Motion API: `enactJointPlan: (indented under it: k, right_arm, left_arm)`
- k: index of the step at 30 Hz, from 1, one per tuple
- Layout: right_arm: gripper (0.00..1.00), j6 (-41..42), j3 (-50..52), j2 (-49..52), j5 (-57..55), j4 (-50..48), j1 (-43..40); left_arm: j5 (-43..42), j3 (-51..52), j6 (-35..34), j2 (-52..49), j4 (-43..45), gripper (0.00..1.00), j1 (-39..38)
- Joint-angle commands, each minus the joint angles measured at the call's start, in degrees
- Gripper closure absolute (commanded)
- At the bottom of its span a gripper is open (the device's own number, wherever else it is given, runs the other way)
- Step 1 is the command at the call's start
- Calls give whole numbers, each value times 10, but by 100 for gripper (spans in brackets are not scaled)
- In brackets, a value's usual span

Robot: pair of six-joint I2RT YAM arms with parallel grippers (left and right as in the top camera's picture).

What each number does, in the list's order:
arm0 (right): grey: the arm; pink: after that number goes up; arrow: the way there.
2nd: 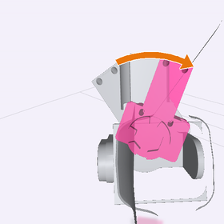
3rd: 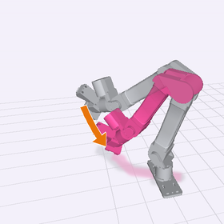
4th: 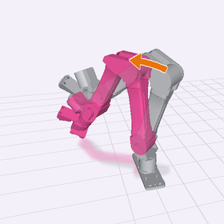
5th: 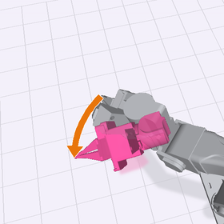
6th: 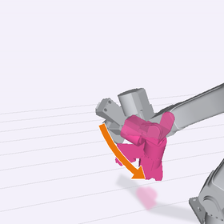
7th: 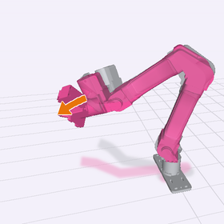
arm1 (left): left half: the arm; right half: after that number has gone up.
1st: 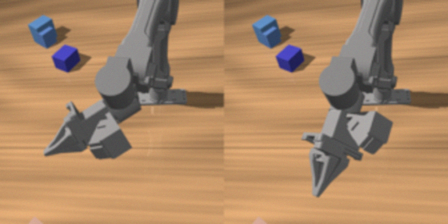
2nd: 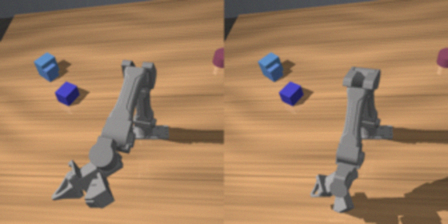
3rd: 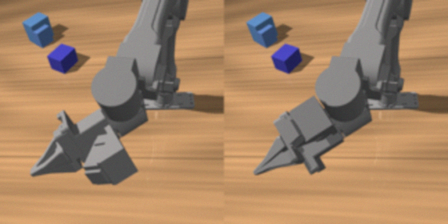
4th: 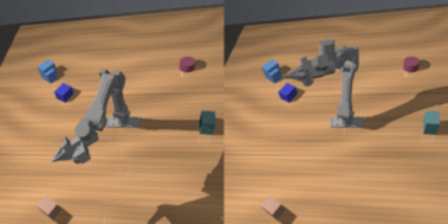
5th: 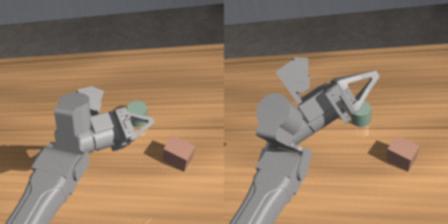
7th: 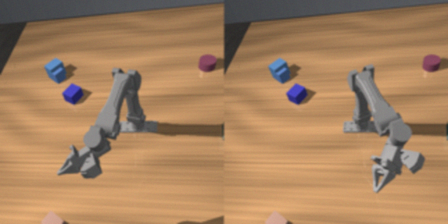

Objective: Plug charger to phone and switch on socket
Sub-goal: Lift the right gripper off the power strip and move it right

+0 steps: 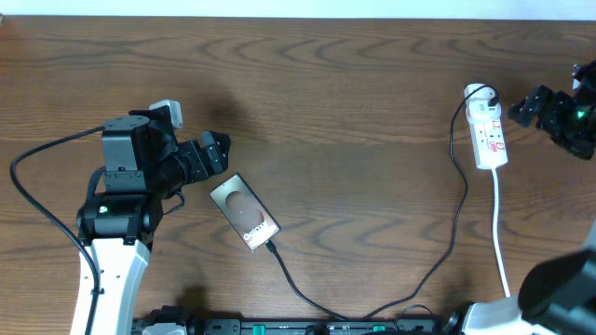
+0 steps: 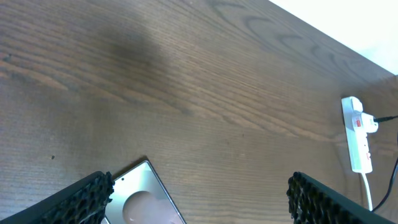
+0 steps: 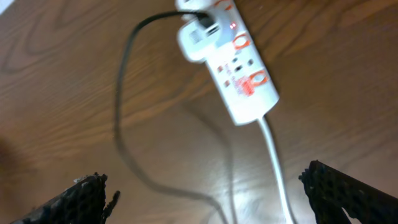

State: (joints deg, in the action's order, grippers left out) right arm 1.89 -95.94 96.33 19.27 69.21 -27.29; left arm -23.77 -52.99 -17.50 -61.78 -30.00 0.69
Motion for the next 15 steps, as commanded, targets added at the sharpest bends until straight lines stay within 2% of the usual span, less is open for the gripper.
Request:
enactJointPlan:
  k: [1, 10, 15]
  right_arm:
    - [1, 15, -8, -66, 0, 24, 17]
    - [1, 15, -8, -216, 43, 56, 19]
    - [1, 15, -8, -255, 42, 57, 18]
  left_arm:
    - [5, -6, 12, 0, 1, 8, 2]
    - [5, -6, 12, 0, 1, 8, 2]
    - [5, -6, 12, 0, 1, 8, 2]
